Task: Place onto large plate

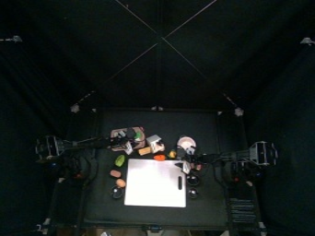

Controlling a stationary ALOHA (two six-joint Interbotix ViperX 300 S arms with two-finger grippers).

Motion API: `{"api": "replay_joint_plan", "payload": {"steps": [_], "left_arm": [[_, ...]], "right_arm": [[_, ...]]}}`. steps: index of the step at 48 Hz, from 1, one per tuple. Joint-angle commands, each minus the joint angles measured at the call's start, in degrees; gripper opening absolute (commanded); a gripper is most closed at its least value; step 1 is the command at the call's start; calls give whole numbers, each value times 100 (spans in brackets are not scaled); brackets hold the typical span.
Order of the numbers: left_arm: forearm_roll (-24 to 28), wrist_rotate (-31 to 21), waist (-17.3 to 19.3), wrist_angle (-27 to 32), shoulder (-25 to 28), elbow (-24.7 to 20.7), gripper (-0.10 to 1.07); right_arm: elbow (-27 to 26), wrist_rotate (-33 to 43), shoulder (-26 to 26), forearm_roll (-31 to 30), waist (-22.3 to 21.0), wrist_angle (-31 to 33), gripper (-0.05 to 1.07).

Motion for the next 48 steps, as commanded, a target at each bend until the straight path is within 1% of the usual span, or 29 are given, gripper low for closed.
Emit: {"api": "replay_joint_plan", "payload": {"steps": [1,11,20,32,38,48], "left_arm": [[-18,18,237,-44,26,18,62],[-18,18,527,-44,0,290,71],[-18,0,791,-44,-18,439,76],[-18,0,844,-44,-70,439,77],[-35,-9,835,-79,-272,422,81],[-167,0,826,-158,-870,536,90]], "right_arm": [[-114,0,-62,0,-9,-18,77],[-123,0,-62,0,0,-18,77],[-132,-9,-35,0,-9,-18,77],[-132,-9,-26,0,-9,-18,77],[-132,-9,-18,0,-9,-18,77],[-132,-9,-18,0,-9,-18,77]]}}
